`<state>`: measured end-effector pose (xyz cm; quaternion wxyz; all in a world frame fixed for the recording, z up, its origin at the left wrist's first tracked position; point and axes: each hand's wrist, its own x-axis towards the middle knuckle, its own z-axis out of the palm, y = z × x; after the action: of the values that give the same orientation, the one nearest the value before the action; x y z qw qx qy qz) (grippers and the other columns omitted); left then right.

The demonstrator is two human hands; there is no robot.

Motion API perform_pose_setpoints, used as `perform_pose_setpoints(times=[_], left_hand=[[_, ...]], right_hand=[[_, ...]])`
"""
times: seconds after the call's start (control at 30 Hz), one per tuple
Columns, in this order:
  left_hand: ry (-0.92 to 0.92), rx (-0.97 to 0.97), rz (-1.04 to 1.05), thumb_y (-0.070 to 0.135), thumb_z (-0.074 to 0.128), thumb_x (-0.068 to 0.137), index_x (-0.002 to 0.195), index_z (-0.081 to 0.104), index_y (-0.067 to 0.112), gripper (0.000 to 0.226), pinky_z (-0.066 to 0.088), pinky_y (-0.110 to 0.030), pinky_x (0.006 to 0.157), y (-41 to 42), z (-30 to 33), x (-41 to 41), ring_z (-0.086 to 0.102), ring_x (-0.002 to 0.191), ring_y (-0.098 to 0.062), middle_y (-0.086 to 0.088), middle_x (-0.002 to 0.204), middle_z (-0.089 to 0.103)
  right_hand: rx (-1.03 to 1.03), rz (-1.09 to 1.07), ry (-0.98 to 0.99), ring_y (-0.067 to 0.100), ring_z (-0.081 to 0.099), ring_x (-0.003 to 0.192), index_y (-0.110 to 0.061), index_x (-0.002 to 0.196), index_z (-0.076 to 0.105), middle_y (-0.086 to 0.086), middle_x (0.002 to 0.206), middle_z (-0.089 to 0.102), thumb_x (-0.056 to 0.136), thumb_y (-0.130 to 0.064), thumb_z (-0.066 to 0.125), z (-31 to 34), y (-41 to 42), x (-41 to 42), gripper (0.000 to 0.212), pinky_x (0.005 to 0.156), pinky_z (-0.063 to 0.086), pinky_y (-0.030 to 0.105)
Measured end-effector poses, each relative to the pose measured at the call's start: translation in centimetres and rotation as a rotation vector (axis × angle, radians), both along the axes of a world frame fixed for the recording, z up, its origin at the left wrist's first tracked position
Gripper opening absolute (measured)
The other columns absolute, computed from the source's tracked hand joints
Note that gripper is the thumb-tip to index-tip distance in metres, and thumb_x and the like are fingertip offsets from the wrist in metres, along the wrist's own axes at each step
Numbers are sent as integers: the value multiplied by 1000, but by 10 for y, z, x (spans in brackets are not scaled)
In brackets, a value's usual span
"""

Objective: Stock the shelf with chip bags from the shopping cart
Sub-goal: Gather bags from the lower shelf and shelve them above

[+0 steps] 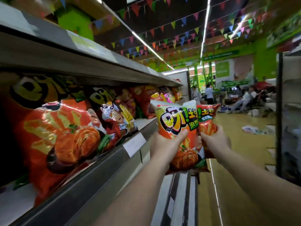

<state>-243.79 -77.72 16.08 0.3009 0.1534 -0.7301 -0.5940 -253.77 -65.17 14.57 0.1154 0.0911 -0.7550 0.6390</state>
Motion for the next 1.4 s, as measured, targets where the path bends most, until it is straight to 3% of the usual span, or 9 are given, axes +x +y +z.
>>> perform_pose_setpoints(times=[0.23,0.4,0.53,0.63,0.8,0.97,1.13,1.27,1.4], left_hand=[[-31,22,-23,75,72,27,116,56,31,101,52,-45,92,-10,-4,-90,66,98,-22,4,110,68],[-20,-38,1,76,70,26,115,60,27,102,53,-41,92,-17,-6,-172,66,98,-20,3,110,69],[-21,-50,-17,75,69,27,118,59,28,103,52,-41,92,-18,-3,-244,66,99,-20,4,111,68],[-7,-39,-32,74,71,29,117,59,29,98,52,-41,93,-20,-4,-295,65,98,-19,5,110,68],[-34,-13,-33,74,73,31,119,57,28,101,52,-42,93,-22,-9,-369,66,99,-21,3,111,68],[-23,-21,-18,59,80,60,118,60,26,70,50,-32,89,-32,-12,-450,64,99,-20,3,112,68],[-5,-49,6,67,77,51,114,62,25,78,51,-38,94,-42,-9,-533,64,101,-21,1,113,66],[-1,-27,8,80,67,29,115,61,27,101,51,-42,94,-58,1,-604,66,100,-22,2,110,69],[-13,25,17,77,70,27,115,58,27,102,51,-44,94,-71,10,-667,66,99,-22,2,109,69]], right_hand=[[-11,-20,0,31,60,103,-15,132,41,12,119,60,75,-37,74,-1,-13,-85,69,89,49,44],[-5,-22,41,30,53,111,-11,132,42,11,124,55,77,-33,74,-1,-11,-159,68,81,37,31],[-8,-6,50,25,53,100,-12,130,41,8,116,56,71,-37,78,5,-3,-232,73,81,39,31],[3,-18,58,24,53,98,-14,128,42,4,108,54,68,-38,80,8,2,-287,75,85,44,36],[4,-4,28,28,56,107,-14,135,38,5,115,55,64,-41,82,4,4,-364,87,94,46,48],[28,-23,33,29,58,100,-10,128,41,8,111,59,62,-41,83,2,7,-441,83,91,48,50],[38,-38,83,31,57,101,-10,129,41,9,109,57,68,-36,81,8,-1,-520,77,91,48,50],[40,-25,139,27,53,100,-9,131,41,11,116,56,72,-33,79,24,-16,-587,75,89,45,40],[17,-6,165,25,50,100,-7,134,38,9,111,52,72,-30,79,35,-30,-652,78,92,43,42]])
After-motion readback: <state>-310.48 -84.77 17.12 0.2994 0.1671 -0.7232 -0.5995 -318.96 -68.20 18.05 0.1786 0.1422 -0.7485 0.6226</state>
